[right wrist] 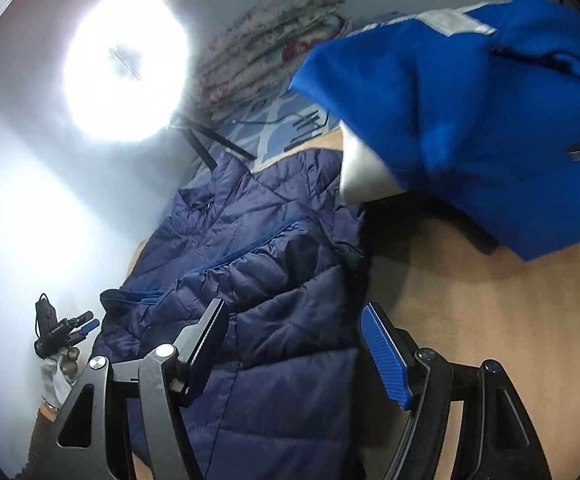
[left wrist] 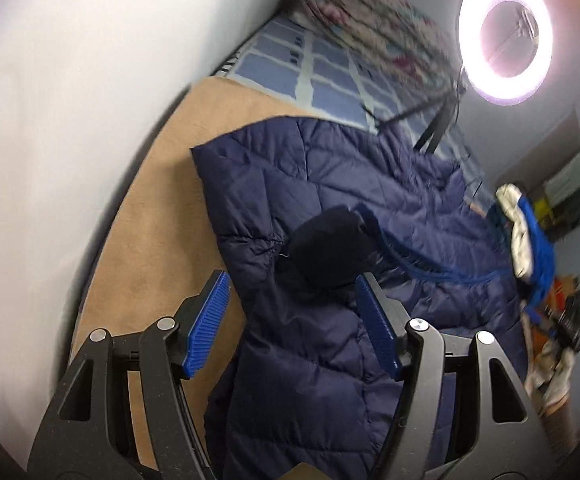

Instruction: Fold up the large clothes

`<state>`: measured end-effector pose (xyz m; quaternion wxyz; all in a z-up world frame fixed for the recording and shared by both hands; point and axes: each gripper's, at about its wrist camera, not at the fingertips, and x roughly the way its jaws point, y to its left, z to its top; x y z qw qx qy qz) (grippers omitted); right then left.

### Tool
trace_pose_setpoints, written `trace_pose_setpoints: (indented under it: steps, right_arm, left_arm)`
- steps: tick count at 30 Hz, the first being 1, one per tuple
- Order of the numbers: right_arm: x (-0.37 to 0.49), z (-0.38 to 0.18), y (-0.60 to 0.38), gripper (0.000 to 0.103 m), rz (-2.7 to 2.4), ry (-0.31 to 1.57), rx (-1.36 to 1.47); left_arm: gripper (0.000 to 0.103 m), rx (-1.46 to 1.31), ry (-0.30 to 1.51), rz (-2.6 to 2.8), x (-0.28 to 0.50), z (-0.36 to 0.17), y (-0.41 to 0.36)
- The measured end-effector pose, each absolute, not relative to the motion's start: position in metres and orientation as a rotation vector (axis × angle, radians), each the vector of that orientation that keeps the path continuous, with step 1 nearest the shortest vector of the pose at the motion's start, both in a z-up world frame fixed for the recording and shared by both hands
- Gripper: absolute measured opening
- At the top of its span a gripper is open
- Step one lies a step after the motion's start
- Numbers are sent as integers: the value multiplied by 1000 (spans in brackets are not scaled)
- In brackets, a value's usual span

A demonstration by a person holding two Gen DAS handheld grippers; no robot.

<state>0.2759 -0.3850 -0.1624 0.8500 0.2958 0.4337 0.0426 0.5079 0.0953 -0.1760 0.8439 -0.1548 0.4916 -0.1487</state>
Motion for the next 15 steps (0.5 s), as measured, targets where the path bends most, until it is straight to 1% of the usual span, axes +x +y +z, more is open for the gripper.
trace_pose_setpoints:
  steps: [6,7,8,9,10,11,12,13,14,15]
  right_arm:
    - [306,-177,-373,72,79,984,518]
    - [308,-179,-372,71,74,999,504]
    - [311,-183,-371,69,73,1013,493]
    - [311,-185,-370,62,76,1026,487]
    - [312,-187,-368,50,79,1039,481]
    - [311,-188,-367,45,81,1047,475]
    - [312,-189,-365,33,80,1050,467]
    - [312,-189,-363,24,86,1048,460]
    - [311,-188,-362,20,90,1043,450]
    - [310,-187,-361,10,93,1038,442]
  left_arm:
    - [67,-226,1082,-296,521,-192,71]
    - [65,-208,1092,-291,523,-195,67]
    - [53,-191,1098,-283,524,-197,64]
    - [46,-171,1106,-273,525,-199,60]
    - [37,-165,1110,-271,526,-201,60]
    - [30,-159,1110,-272,526,-202,59]
    - [25,-145,1103,-274,525,-202,56]
    - [16,-132,1101,-273,524,-202,54]
    - [8,-109,1096,-269,523,-201,52]
    - [6,-86,1093,-261,523,-201,50]
